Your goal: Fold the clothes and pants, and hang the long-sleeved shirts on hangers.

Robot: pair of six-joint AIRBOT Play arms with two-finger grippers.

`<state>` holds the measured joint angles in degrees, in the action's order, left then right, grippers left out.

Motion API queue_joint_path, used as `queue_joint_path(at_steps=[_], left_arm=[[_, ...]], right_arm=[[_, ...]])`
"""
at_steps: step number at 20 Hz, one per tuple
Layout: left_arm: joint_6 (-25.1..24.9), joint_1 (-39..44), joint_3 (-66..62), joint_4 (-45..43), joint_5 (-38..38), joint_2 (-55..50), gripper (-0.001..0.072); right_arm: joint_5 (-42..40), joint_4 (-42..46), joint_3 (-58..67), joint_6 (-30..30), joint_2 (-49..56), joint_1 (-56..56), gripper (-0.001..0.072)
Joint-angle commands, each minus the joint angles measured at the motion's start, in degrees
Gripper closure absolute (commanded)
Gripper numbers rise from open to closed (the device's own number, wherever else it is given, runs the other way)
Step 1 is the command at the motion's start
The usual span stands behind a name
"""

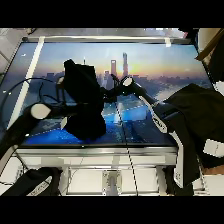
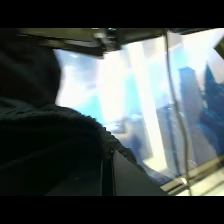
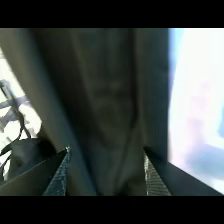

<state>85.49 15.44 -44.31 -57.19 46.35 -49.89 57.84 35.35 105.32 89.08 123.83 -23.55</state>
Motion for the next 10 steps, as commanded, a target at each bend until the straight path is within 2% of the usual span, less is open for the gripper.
queue_joint_path(at_steps=[1,7,8,9,10], left_arm=[[9.38,-6.54,-0.15,-14.45,9.25,9.20,0.0692],[12.20,-9.42,-0.15,-16.70,14.75,17.64,0.0691],[12.28,-9.42,-0.15,-16.70,15.52,17.68,0.0691],[12.26,-9.42,-0.15,-16.70,16.06,17.68,0.0692],[12.26,-9.42,-0.15,-16.68,16.33,17.68,0.0691]], right_arm=[[0.13,1.22,0.07,0.52,-0.09,2.19,0.0236],[-1.31,0.72,0.07,1.99,1.53,0.83,0.0236],[-2.10,0.31,0.07,2.05,1.92,-0.13,0.0248],[-3.37,-0.70,0.07,2.01,2.16,-0.94,0.0307],[-4.81,-1.66,0.07,1.99,2.25,-1.77,0.0311]])
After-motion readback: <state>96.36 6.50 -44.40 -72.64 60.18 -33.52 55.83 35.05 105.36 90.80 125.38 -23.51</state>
